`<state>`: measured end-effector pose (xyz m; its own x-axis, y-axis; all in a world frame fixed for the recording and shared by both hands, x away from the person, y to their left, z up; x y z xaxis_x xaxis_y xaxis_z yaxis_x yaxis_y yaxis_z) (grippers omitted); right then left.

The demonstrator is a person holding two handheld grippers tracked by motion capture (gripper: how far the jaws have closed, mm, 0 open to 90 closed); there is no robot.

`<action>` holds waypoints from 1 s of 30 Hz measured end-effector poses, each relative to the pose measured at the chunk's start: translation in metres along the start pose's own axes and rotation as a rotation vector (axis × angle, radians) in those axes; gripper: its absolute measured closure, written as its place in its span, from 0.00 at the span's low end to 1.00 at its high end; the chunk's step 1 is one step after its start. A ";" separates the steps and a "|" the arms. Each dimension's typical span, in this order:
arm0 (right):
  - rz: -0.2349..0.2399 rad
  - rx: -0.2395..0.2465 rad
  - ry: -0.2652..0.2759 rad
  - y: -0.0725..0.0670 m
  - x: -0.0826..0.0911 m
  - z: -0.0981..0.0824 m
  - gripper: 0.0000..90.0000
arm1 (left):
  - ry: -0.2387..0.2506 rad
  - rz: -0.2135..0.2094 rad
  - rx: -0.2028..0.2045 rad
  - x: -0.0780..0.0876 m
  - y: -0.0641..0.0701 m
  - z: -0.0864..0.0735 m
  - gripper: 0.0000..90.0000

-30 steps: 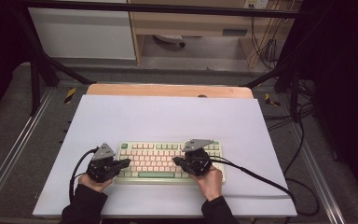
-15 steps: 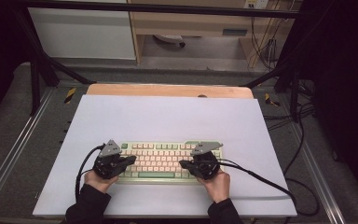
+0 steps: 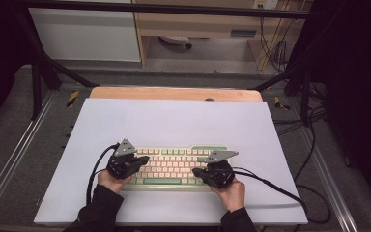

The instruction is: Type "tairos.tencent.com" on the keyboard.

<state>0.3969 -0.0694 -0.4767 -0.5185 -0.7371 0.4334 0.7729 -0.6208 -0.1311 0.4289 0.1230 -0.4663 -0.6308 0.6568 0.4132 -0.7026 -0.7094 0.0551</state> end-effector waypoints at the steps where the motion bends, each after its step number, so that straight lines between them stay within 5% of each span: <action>1: -0.001 -0.001 0.000 0.000 0.000 0.000 1.00 | -0.001 0.004 -0.001 -0.002 0.000 0.000 1.00; 30: 0.000 -0.001 0.008 0.003 0.002 -0.001 1.00 | -0.057 0.000 -0.013 -0.025 0.004 -0.018 1.00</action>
<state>0.3976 -0.0726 -0.4775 -0.5212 -0.7393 0.4263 0.7725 -0.6210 -0.1325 0.4355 0.1086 -0.4930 -0.6114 0.6405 0.4647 -0.7068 -0.7061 0.0434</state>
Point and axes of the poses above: each handheld gripper's, and its own axes: x roughly backward along the jaws, z roughly out of its top, y roughly to its right, the point moved 10 cm from there along -x, roughly forward along the jaws, and after that the axes turned 14 degrees about y, right-handed, at the moved point
